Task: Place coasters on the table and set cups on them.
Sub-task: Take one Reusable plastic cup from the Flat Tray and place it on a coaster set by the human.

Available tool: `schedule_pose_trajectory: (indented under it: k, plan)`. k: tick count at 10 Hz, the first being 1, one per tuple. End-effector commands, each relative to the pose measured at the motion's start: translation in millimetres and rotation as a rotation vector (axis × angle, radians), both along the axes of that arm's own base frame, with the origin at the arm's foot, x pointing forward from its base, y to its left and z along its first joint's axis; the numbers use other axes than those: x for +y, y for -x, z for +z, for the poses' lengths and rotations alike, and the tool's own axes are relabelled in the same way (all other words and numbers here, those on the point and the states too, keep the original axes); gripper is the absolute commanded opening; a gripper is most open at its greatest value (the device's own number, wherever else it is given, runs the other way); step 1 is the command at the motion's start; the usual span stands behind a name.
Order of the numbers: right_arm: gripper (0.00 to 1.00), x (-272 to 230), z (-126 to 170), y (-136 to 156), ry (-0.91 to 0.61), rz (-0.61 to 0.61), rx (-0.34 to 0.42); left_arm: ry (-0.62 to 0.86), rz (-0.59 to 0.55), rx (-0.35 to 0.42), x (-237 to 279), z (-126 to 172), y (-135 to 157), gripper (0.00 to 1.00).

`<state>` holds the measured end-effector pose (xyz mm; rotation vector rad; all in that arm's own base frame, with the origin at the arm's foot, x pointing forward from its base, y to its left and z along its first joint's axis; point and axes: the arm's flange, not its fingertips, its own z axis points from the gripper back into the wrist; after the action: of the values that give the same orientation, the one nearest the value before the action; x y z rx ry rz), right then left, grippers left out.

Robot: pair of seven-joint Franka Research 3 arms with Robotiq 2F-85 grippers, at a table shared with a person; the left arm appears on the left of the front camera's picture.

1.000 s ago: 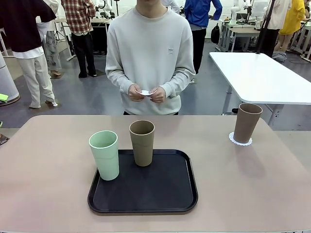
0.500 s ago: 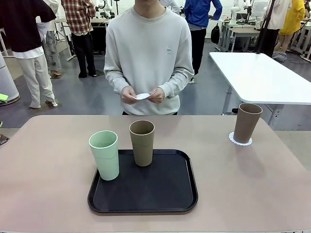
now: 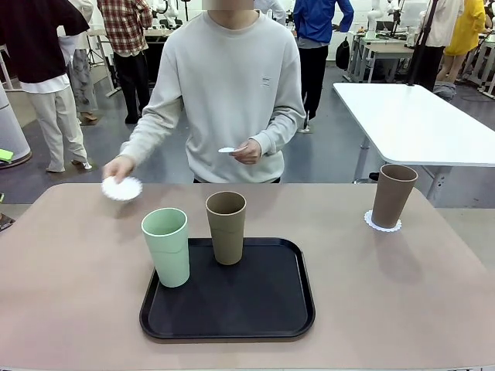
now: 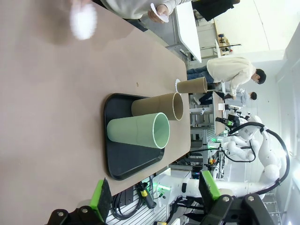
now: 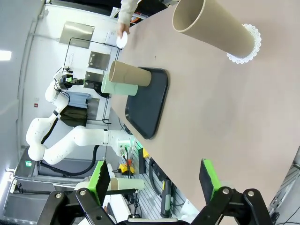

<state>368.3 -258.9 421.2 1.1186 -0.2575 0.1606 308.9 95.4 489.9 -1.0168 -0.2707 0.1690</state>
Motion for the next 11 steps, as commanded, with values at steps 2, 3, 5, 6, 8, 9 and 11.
schedule_pose_trajectory:
  k: [2, 3, 5, 6, 8, 9, 11]
  plan:
    - [1.0, 0.9, 2.1, -0.6, 0.002, -0.006, 0.01, 0.013, -0.005, -0.02, 0.7, -1.8, 1.3, 1.0]
    - [1.0, 0.9, 2.1, -0.6, 0.002, -0.006, 0.01, 0.013, -0.005, -0.02, 0.7, -1.8, 1.3, 1.0]
    - [1.0, 0.9, 2.1, -0.6, 0.002, -0.006, 0.01, 0.013, -0.005, -0.02, 0.7, -1.8, 1.3, 1.0]
    - [1.0, 0.9, 2.1, -0.6, 0.002, -0.006, 0.01, 0.013, -0.005, -0.02, 0.7, -1.8, 1.3, 1.0]
    - [1.0, 0.9, 2.1, -0.6, 0.002, -0.006, 0.01, 0.013, -0.005, -0.02, 0.7, -1.8, 1.3, 1.0]
    - [1.0, 0.9, 2.1, -0.6, 0.002, -0.006, 0.01, 0.013, -0.005, -0.02, 0.7, -1.8, 1.3, 1.0]
    - [1.0, 0.9, 2.1, -0.6, 0.002, -0.006, 0.01, 0.013, -0.005, -0.02, 0.7, -1.8, 1.3, 1.0]
